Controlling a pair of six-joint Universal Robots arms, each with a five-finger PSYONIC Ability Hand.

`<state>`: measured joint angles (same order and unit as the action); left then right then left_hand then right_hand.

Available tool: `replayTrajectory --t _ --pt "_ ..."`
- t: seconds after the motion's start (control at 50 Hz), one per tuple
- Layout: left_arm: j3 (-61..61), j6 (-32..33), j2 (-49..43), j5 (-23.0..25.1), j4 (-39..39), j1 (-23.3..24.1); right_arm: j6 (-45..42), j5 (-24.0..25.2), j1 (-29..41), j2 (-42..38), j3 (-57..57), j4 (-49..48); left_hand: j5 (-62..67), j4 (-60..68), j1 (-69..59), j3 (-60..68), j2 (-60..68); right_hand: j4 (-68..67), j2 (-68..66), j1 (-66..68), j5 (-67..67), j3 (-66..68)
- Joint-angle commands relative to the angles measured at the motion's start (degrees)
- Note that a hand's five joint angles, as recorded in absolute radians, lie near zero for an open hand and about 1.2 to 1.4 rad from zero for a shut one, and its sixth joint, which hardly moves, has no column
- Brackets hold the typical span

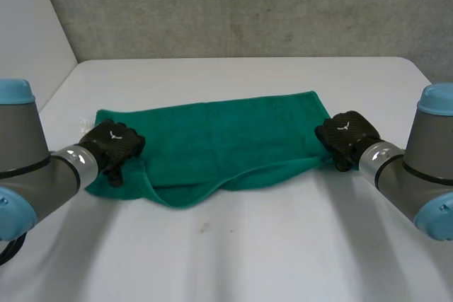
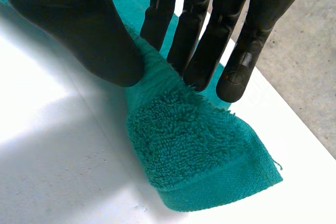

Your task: Fold the towel.

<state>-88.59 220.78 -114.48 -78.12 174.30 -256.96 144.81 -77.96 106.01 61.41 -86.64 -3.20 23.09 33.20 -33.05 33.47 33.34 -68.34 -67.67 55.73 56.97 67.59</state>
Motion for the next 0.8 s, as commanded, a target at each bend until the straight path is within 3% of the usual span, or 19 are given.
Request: replayTrajectory --t 0.02,0.2,0.26,0.3,0.34,0.48,0.5,0.56,0.58,0.64,0.66,0.8 --pt "-1.1 -0.1 -0.7 0.2 0.0 0.5 -0.1 0.0 0.1 -0.2 0.0 0.1 6.2 6.1 -6.3 5.8 6.0 -11.7 -12.3 24.3 13.0 12.4" --pt "-2.2 -0.1 -2.2 4.5 -0.1 0.6 -0.2 0.0 0.2 -0.3 0.1 0.2 8.6 8.5 -8.6 8.2 8.3 -11.7 -12.3 24.3 13.0 12.4" --pt "-2.3 -0.1 -2.5 4.9 -0.1 0.6 -0.5 0.0 0.2 -0.4 0.1 0.2 20.0 19.9 -20.0 19.6 19.7 -11.7 -12.3 24.3 13.0 12.4" --pt "-2.3 -0.1 -2.5 4.8 -0.1 0.5 -1.3 -0.1 0.1 -0.4 0.2 0.3 40.8 40.7 -40.8 40.4 40.5 -11.7 -12.3 24.3 13.0 12.4" --pt "-2.2 -0.1 -2.3 4.8 0.0 0.4 -2.1 -0.4 0.0 -0.3 0.3 0.5 46.9 46.7 -46.9 46.5 46.6 -11.7 -12.3 24.3 13.0 12.4" --pt "-1.5 -1.1 5.0 3.9 -0.1 -0.9 -9.1 -1.7 -1.0 2.9 4.3 10.8 46.9 46.8 -46.9 46.5 46.7 -11.7 -12.3 24.3 13.0 12.4" --pt "-1.8 -1.6 8.9 3.9 -0.2 -1.3 -10.8 -3.2 -2.2 7.1 7.3 17.4 46.9 46.8 -46.9 46.5 46.7 -11.7 -12.3 24.3 13.0 12.4" --pt "-2.1 -3.5 14.6 3.9 -0.3 -1.7 -11.6 -4.1 -2.8 10.9 11.0 22.9 46.9 46.8 -46.9 46.5 46.7 -11.7 -12.3 24.3 13.0 12.4" --pt "-2.0 -6.8 19.2 3.9 -0.3 -1.8 -11.7 -4.3 -2.9 12.0 12.3 24.4 46.9 46.8 -46.9 46.5 46.7 -11.7 -12.3 24.3 13.0 12.4" --pt "-2.0 -9.7 22.1 3.9 -0.2 -1.8 -11.8 -4.7 -2.8 15.0 17.0 29.5 46.9 46.8 -46.9 46.5 46.7 -11.7 -12.3 24.3 13.0 12.4" --pt "-2.2 -13.7 25.5 3.9 -0.4 -1.9 -12.4 -4.7 -3.0 16.0 18.4 32.2 46.9 46.8 -46.9 46.5 46.7 -11.7 -12.3 24.3 13.0 12.4" --pt "-6.3 -16.9 26.2 3.9 -1.1 -2.6 -17.6 -4.7 -2.5 13.7 19.6 41.8 46.9 46.8 -46.9 46.5 46.7 -11.7 -12.3 24.3 13.0 12.4"
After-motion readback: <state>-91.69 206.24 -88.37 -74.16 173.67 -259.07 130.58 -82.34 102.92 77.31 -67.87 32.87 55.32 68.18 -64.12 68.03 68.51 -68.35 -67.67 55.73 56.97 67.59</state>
